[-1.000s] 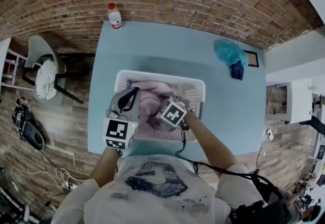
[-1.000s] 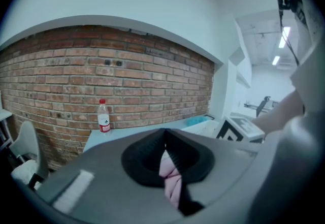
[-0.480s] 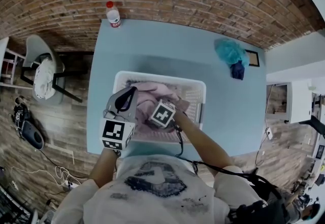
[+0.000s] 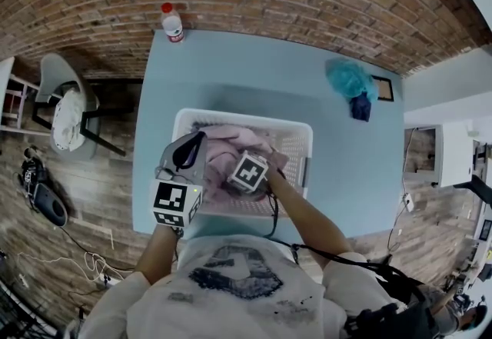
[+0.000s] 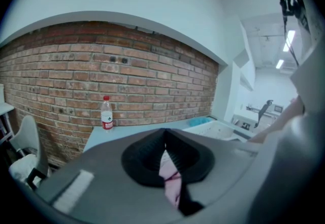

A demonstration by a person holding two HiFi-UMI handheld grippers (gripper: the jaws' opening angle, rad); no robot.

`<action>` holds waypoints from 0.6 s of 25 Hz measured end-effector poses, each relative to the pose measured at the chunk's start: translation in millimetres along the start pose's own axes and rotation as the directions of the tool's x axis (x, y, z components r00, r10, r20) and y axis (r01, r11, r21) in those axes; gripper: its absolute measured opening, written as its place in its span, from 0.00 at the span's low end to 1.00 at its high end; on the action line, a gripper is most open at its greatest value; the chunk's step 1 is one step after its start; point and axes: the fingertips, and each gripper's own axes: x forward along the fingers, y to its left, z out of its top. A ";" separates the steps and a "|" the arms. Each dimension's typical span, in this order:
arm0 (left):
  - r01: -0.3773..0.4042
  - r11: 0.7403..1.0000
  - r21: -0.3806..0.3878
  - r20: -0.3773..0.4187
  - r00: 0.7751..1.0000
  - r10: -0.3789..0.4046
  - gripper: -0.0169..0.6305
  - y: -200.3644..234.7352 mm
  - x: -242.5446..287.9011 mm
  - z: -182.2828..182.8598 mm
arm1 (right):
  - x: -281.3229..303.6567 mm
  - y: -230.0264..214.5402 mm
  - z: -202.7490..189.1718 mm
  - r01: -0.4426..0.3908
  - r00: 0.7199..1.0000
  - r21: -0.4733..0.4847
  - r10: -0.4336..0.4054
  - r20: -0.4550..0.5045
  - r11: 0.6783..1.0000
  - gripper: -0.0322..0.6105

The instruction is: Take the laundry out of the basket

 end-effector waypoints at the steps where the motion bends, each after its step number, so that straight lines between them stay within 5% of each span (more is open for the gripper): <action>1: 0.000 1.000 0.000 -0.001 1.000 0.000 0.01 0.4 -0.4 -0.5 | -0.5 -0.2 0.2 -0.002 1.000 -0.003 0.002 -0.001 1.000 0.65; 15: -0.018 1.000 0.014 0.014 1.000 0.018 0.01 -2.7 -18.6 2.3 | -28.3 -0.5 10.3 0.050 0.993 0.032 -0.053 0.107 0.998 0.58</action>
